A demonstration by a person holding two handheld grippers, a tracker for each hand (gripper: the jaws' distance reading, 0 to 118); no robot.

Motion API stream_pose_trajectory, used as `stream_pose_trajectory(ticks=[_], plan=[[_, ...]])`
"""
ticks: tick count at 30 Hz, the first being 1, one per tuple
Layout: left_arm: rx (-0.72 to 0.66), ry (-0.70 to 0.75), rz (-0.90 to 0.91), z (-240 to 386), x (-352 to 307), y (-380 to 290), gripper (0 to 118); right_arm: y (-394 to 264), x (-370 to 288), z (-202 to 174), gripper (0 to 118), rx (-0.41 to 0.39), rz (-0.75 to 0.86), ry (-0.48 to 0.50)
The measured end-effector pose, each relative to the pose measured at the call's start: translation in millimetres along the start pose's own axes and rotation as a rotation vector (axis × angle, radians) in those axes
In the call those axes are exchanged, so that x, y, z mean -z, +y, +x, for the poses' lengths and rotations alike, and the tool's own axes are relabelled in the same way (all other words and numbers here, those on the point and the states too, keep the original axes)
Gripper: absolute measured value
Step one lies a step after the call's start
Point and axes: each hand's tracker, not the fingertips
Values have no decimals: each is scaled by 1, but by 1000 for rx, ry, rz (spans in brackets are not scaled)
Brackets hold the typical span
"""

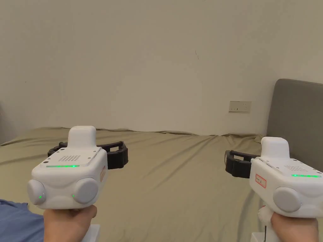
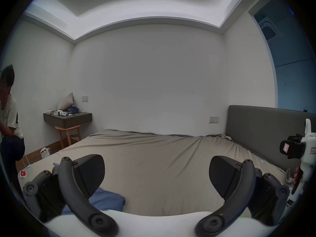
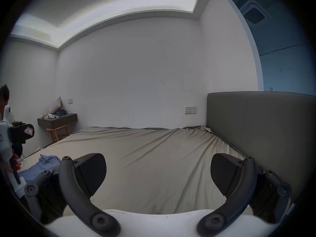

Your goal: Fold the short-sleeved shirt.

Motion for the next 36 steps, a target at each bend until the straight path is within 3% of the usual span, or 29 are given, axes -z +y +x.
stream_pose_trajectory(ticks=[5, 36], plan=[[-2, 6, 6, 1, 0, -3, 118, -1, 1, 3, 118, 35, 6, 3], [10, 1, -14, 5, 9, -6, 118, -5, 4, 6, 118, 0, 1, -8]])
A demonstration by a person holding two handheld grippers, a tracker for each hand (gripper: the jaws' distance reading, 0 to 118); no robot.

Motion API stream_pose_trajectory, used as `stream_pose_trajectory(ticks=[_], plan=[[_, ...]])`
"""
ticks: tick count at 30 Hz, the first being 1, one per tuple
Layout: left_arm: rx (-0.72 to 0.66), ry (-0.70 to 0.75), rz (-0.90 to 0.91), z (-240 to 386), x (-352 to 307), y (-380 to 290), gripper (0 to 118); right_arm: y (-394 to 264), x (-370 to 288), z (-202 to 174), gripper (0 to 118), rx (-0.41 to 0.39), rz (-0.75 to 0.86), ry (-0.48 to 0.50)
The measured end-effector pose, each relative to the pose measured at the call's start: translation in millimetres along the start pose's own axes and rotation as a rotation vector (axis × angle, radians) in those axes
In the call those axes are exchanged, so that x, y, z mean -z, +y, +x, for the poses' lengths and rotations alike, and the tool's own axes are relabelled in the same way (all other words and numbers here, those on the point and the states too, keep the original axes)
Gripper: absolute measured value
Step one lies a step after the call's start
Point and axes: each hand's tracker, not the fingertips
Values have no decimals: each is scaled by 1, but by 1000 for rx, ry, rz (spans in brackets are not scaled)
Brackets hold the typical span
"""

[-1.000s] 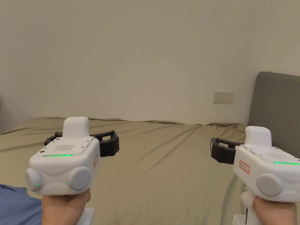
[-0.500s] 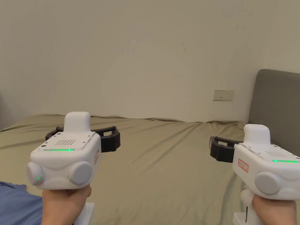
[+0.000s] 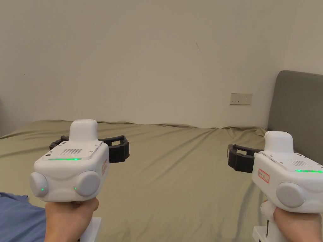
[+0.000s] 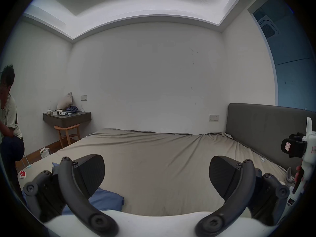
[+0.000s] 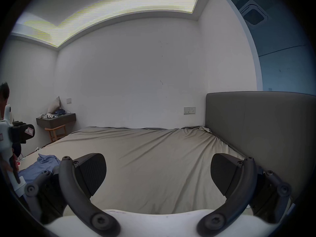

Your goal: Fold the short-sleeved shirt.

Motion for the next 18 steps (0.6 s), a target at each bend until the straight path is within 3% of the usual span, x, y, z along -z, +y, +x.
stream_pose_trajectory(ticks=[18], plan=[[5, -11, -8, 1, 2, -1, 118, 2, 0, -6, 118, -42, 2, 12]])
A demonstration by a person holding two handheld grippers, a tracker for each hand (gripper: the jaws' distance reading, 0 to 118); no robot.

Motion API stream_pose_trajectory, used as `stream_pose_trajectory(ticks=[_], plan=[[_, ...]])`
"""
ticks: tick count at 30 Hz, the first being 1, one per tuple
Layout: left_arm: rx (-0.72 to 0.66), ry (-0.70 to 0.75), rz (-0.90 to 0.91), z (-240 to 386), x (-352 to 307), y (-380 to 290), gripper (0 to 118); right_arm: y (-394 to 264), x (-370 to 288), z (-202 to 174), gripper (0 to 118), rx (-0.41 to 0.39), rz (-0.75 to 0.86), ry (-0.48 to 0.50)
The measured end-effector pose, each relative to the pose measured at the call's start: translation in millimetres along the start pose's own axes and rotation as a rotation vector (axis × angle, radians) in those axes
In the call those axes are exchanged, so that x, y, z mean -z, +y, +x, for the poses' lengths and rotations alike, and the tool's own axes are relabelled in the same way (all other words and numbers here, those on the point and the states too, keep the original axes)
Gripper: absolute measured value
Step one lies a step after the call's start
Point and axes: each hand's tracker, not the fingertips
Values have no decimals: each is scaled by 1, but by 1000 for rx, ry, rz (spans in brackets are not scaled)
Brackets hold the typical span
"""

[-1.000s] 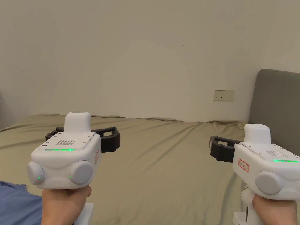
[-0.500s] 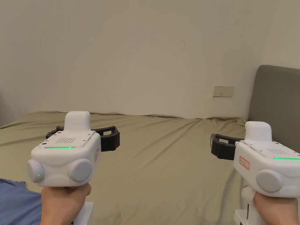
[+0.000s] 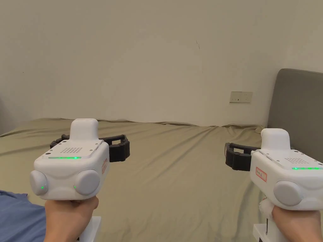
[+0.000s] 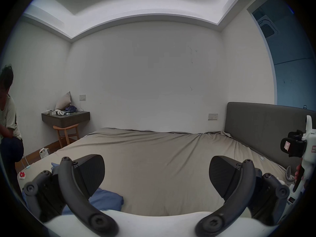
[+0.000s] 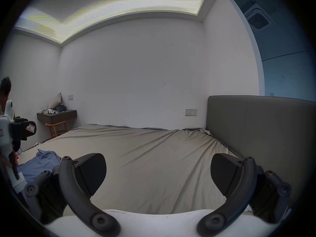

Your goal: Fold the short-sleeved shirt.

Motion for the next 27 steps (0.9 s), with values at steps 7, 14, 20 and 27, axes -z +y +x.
stream_pose_trajectory(ticks=[7, 14, 20, 27], plan=[[3, 12, 8, 1, -2, -2, 118, 0, -1, 1, 118, 15, 4, -1], [89, 91, 37, 4, -8, -9, 0, -3, -7, -4, 3, -40, -1, -7], [75, 93, 22, -29, -25, -2, 0, 2, -10, -37, 3, -56, -15, 112], [112, 309, 20, -128, -88, -2, 0, 8, 6, -151, 3, -41, -19, 387]])
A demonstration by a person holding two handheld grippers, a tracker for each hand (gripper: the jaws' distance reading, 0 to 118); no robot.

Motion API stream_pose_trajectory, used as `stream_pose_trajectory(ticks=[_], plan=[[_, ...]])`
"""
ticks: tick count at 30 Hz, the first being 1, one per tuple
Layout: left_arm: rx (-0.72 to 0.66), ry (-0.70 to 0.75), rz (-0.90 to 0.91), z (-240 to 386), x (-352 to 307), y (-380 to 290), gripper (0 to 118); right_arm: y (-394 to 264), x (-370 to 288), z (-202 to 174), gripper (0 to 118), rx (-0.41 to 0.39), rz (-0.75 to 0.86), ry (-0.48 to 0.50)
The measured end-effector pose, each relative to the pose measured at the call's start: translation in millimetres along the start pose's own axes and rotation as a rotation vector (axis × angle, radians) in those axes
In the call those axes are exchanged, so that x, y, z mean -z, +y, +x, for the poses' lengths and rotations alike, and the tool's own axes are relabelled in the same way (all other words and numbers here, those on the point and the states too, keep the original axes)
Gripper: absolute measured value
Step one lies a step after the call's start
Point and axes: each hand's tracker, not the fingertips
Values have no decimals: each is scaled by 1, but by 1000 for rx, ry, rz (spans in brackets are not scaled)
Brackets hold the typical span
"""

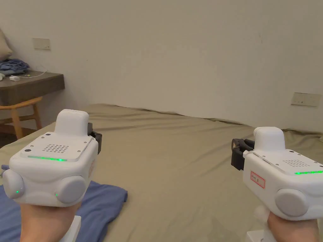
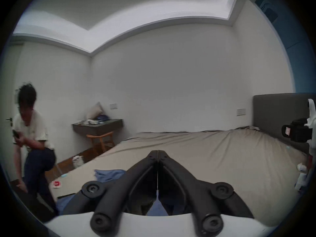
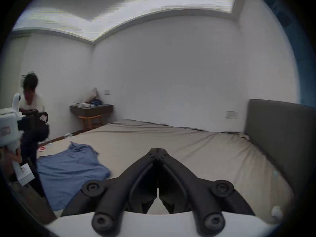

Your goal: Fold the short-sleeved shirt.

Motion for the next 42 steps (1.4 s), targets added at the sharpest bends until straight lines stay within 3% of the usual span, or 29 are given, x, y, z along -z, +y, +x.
stream_pose_trajectory(ticks=[5, 10, 13, 19, 20, 21, 22, 23, 28, 32, 35, 36, 37, 38, 39, 40, 42], plan=[[-16, 146, -73, -80, -25, -25, 0, -5, 42, -75, 3, 7, -31, 195], [-44, 204, -172, -119, -24, -49, 0, -16, 67, -106, 3, 4, -59, 256], [-14, 122, -295, -127, 8, -61, 0, -25, 78, -103, 3, -12, -92, 264], [-28, -167, -639, -112, 145, -77, 2, -39, 96, -71, 3, -52, -157, 216], [-54, -139, -705, -108, 170, -85, 16, -43, 100, -64, 3, -57, -166, 207], [-74, -138, -766, -104, 188, -92, 54, -46, 102, -59, 3, -60, -175, 197], [-92, -163, -842, -100, 209, -101, 114, -50, 106, -53, 3, -59, -197, 185], [-134, -203, -908, -94, 230, -113, 118, -55, 110, -48, 3, -62, -229, 174], [-131, -339, -1113, -65, 274, -161, 118, -81, 119, -30, 3, -76, -308, 143], [-121, -293, -1183, -47, 293, -210, 118, -99, 122, -19, 3, -58, -346, 134], [-189, -293, -1262, -39, 300, -238, 116, -109, 121, -15, 3, -58, -378, 126], [-192, -286, -1257, -39, 298, -244, 105, -111, 120, -14, 3, -62, -385, 126], [-126, -184, -1191, -40, 291, -240, 90, -113, 118, -12, 3, -64, -391, 123], [-92, -169, -1137, -40, 289, -233, 72, -114, 116, -9, 3, -66, -396, 118], [-89, -190, -1095, -43, 286, -224, 44, -116, 115, -7, 3, -64, -397, 112], [-135, -248, -1056, -47, 286, -218, 0, -117, 113, -4, 3, -58, -397, 108], [-175, -183, -1005, -60, 293, -201, 0, -119, 112, 1, 3, -43, -407, 100]])
